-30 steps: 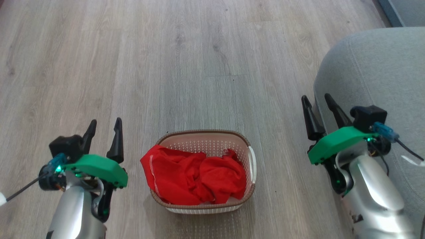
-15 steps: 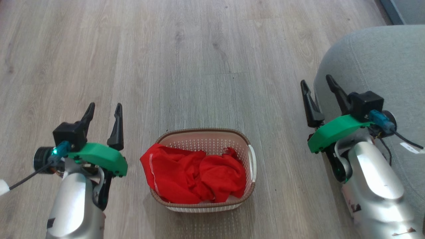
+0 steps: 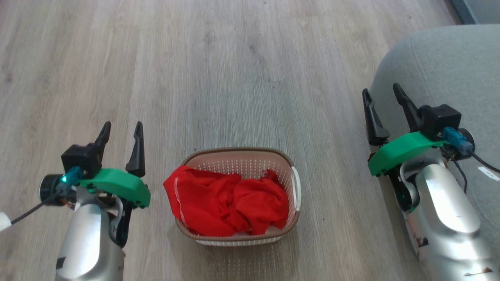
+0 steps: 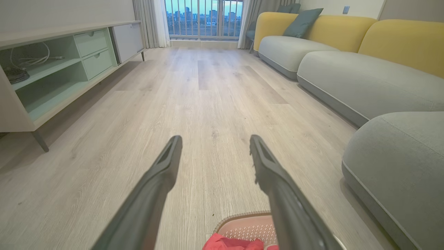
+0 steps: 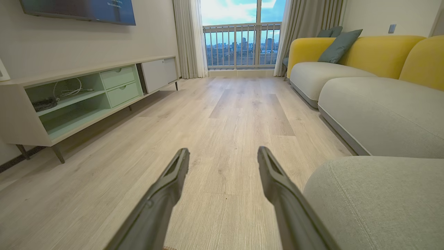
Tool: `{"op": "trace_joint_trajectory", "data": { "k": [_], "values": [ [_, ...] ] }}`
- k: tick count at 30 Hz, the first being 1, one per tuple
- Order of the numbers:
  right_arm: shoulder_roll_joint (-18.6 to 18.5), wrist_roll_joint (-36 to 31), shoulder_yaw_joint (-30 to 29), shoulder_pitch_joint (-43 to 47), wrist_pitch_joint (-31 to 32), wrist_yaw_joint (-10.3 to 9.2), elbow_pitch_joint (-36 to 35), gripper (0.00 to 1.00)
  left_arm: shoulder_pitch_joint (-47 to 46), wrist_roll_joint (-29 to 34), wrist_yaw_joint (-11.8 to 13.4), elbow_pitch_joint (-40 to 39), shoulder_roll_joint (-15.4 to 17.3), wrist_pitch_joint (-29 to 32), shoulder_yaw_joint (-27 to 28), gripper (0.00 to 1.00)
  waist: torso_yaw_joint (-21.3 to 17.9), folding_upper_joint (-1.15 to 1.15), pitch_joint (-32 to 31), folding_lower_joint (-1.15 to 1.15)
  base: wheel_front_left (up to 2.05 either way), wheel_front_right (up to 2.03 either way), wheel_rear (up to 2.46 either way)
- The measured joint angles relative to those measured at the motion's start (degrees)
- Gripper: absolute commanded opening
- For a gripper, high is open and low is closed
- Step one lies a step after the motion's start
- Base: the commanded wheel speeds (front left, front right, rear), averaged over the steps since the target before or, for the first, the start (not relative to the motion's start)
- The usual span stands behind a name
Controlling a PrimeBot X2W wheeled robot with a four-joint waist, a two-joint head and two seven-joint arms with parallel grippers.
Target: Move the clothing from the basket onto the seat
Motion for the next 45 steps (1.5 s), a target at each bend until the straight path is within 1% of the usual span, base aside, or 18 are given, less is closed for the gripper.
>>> {"op": "trace_joint_trajectory", "data": {
  "k": [3, 7, 16, 22, 23, 27, 33, 36, 37, 42, 45],
  "values": [
    [0.03, 0.00, -0.20, -0.15, 0.00, 0.00, -0.77, 1.00, -0.03, -0.42, 0.00, 0.01, -0.02, 0.00, -0.70, 1.00, -0.06, 0.00, 1.59, 0.00, 0.00, 0.00, 0.00],
    [0.18, -0.31, -0.56, -1.91, 0.00, 0.00, -3.52, 1.00, -0.90, -1.63, 0.00, 0.41, -0.13, 0.00, -2.70, 1.00, -0.20, 0.00, 5.05, 0.01, 0.00, 0.00, 0.00],
    [0.23, -2.03, -1.70, -8.44, -0.01, 0.00, -10.36, 1.00, -7.70, -6.15, 0.00, 1.94, -0.29, 0.00, -8.12, 1.00, -0.65, 0.00, 15.94, 0.02, 0.00, 0.00, 0.00],
    [0.20, -3.00, -2.07, -13.39, -0.01, 0.00, -12.72, 1.00, -13.33, -9.48, 0.00, 6.55, -0.29, -0.01, -12.22, 1.00, -1.03, 0.00, 24.48, 0.03, 0.00, 0.00, 0.00],
    [0.20, -3.00, -2.07, -13.39, -0.01, 0.00, -12.72, 1.00, -13.33, -9.48, 0.00, 6.55, -0.29, -0.01, -12.22, 1.00, -1.03, 0.00, 24.48, 0.03, 0.00, 0.00, 0.00],
    [0.14, -3.46, -2.01, -16.04, -0.02, 0.00, -13.38, 1.00, -17.79, -10.92, 0.22, 12.90, -0.40, -0.01, -14.02, 1.00, -1.37, 0.00, 30.09, 0.02, 0.00, 0.00, 0.00],
    [0.12, -4.06, -1.71, -17.38, -0.02, 0.00, -13.54, 1.00, -24.33, -10.77, 3.70, 23.25, -0.47, -0.01, -14.95, 1.00, -2.08, 0.00, 37.15, 0.02, 0.00, 0.00, 0.00],
    [0.13, -4.15, -1.76, -17.74, -0.02, 0.00, -13.76, 1.00, -27.69, -8.82, 5.80, 28.16, -0.54, -0.01, -15.48, 1.00, -2.38, -0.01, 39.63, 0.02, 0.00, 0.00, 0.00],
    [0.13, -4.22, -1.76, -17.77, -0.02, 0.00, -13.81, 1.00, -28.59, -8.08, 6.67, 29.74, -0.47, -0.01, -15.82, 1.00, -2.46, 0.00, 40.23, 0.02, 0.00, 0.00, 0.00],
    [0.13, -4.22, -2.00, -17.79, -0.02, 0.00, -13.93, 1.00, -31.05, -4.69, 9.26, 34.73, -0.02, -0.01, -17.45, 1.00, -2.89, 0.00, 41.94, 0.01, 0.00, 0.00, 0.00],
    [0.15, -4.21, -2.23, -17.80, -0.02, 0.00, -14.13, 1.00, -32.12, -2.18, 9.75, 36.69, 0.45, -0.01, -19.61, 1.00, -2.97, 0.00, 42.29, 0.00, 0.00, 0.00, 0.00]
  ]
}}
